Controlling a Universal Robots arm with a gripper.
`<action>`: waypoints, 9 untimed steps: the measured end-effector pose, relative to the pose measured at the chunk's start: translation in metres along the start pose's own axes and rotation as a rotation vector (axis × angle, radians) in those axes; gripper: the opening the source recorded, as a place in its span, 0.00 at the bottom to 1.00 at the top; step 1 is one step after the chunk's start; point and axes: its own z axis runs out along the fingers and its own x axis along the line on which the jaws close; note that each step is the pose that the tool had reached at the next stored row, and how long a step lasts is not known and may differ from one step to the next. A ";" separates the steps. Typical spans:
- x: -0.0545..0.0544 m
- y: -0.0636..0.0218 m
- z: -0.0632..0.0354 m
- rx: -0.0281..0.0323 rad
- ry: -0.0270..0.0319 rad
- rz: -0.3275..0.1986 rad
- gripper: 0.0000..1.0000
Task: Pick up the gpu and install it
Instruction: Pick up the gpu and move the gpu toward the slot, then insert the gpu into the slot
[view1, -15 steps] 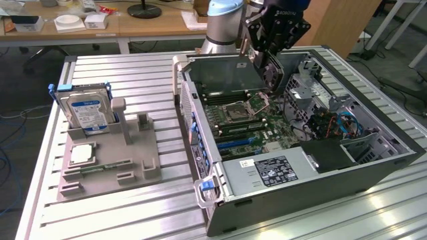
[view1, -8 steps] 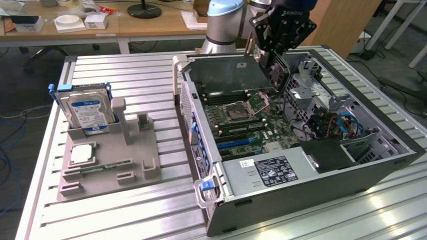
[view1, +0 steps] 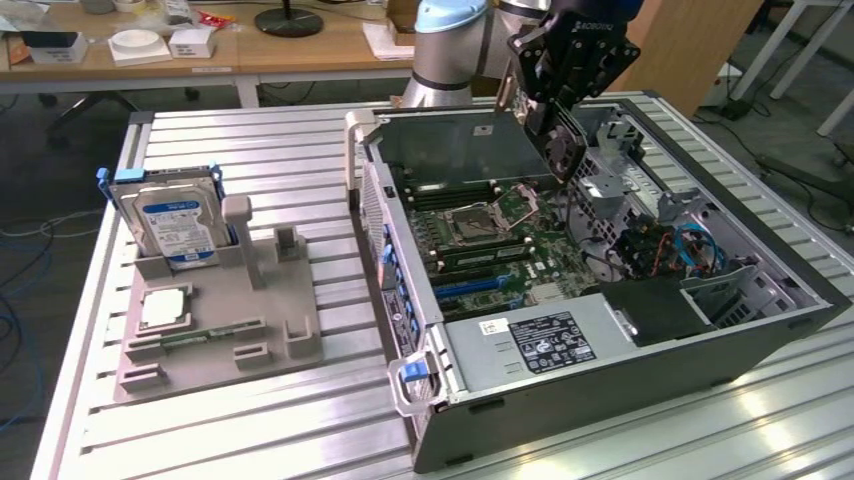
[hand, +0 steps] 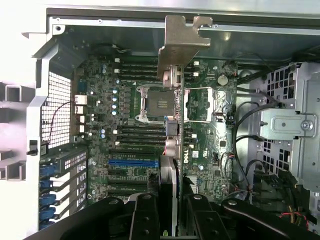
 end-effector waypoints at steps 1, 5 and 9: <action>0.000 0.0000 0.0000 0.0000 0.0000 0.000 0.27; 0.000 0.0000 0.0000 0.0000 0.0000 0.000 0.27; 0.000 0.0000 0.0000 0.0000 0.0001 -0.002 0.27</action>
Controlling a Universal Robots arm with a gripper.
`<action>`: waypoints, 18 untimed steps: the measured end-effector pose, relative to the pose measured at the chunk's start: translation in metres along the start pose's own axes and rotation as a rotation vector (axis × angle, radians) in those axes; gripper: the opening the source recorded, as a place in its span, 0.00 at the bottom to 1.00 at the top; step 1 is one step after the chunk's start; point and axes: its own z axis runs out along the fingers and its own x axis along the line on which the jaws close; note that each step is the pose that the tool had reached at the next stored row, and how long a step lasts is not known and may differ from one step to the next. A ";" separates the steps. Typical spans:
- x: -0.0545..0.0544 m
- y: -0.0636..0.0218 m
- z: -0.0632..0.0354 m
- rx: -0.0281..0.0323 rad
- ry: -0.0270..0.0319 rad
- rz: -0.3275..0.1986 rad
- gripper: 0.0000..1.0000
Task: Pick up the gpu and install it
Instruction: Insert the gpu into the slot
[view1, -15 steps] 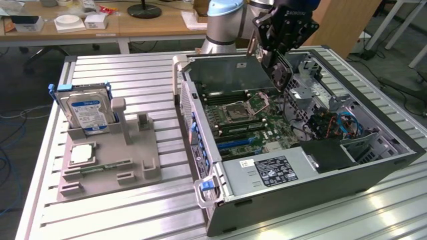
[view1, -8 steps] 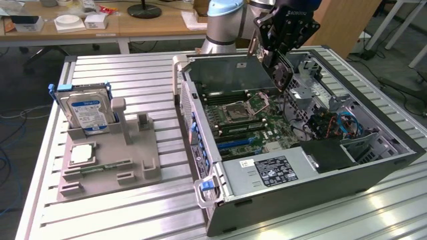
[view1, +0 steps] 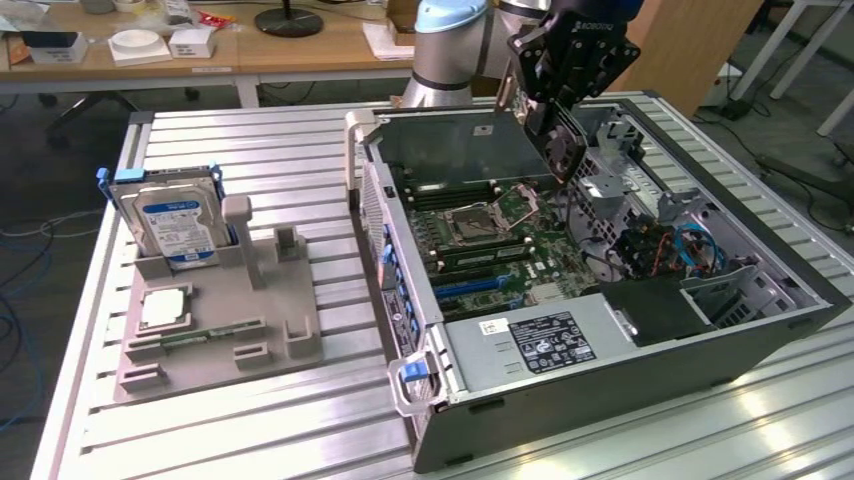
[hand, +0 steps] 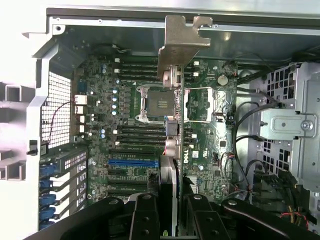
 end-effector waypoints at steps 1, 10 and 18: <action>0.000 0.0000 0.0000 0.0001 0.0002 -0.005 0.27; -0.001 -0.0001 0.0000 0.0010 0.0044 -0.101 0.27; -0.001 -0.0001 0.0000 0.0025 0.0087 -0.198 0.27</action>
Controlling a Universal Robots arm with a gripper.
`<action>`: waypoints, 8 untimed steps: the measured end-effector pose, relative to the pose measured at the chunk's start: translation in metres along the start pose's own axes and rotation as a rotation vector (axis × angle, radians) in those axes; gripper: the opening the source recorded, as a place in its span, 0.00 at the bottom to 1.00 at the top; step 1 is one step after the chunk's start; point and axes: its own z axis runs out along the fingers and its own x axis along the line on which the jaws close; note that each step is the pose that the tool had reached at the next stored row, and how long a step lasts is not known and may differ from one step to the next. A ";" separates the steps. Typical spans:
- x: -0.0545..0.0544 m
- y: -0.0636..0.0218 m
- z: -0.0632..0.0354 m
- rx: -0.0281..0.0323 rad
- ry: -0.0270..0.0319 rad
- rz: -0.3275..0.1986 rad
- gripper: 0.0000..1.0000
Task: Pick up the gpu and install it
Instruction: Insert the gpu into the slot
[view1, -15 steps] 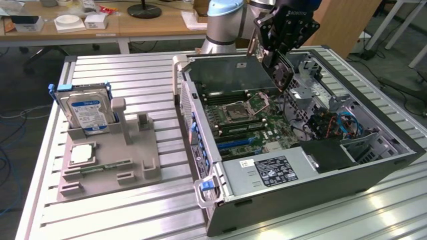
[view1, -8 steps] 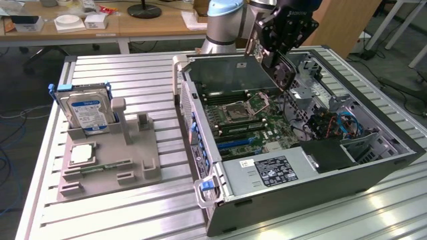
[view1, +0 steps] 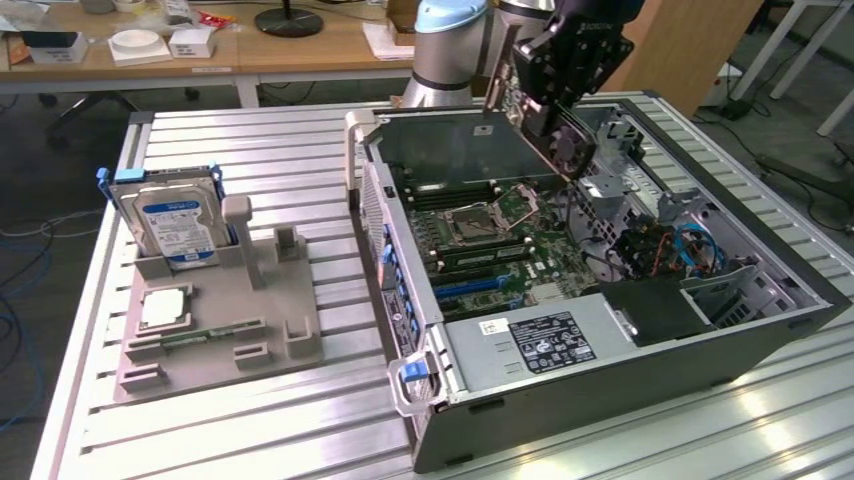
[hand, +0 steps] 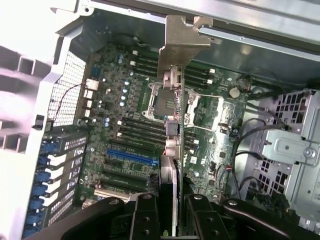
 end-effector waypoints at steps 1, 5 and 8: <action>0.000 0.0000 0.0000 0.0002 0.0006 -0.014 0.27; 0.000 0.0000 0.0001 0.0010 0.0029 -0.066 0.27; 0.000 0.0000 0.0001 0.0016 0.0047 -0.105 0.27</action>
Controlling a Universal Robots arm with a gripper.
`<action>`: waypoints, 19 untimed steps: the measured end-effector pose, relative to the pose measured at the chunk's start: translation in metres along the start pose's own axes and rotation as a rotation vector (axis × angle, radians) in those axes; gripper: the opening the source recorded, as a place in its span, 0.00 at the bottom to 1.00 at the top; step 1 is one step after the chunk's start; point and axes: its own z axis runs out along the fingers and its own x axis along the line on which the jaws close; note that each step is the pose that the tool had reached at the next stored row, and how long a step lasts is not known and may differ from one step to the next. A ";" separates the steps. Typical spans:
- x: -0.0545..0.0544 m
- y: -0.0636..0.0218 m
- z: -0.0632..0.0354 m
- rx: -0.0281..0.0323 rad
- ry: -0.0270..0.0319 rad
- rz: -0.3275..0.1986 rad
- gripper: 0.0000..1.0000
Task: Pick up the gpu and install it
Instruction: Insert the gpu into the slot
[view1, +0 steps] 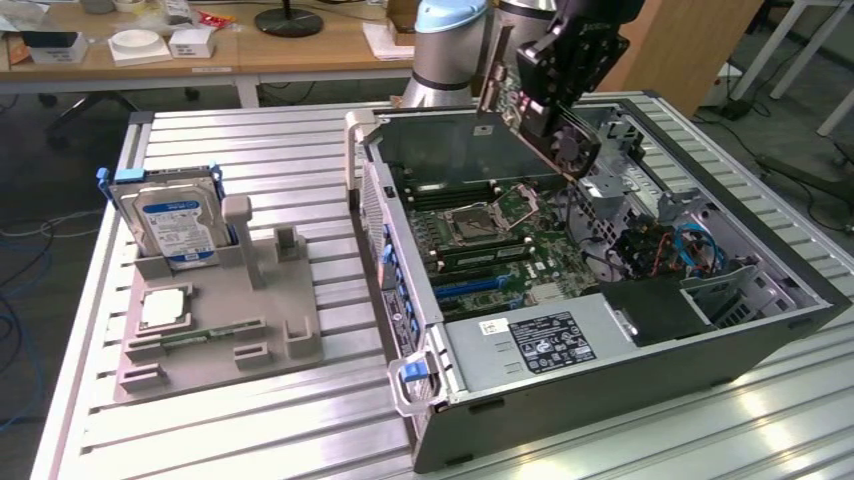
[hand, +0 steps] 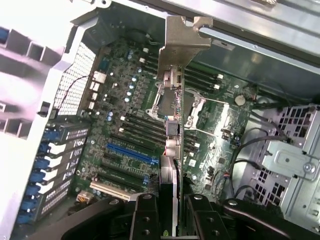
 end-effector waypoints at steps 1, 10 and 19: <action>0.000 0.0000 0.0000 0.0002 0.0006 -0.013 0.27; 0.000 0.0000 0.0001 0.0021 0.0062 -0.139 0.27; 0.000 -0.0001 0.0002 0.0040 0.0118 -0.263 0.27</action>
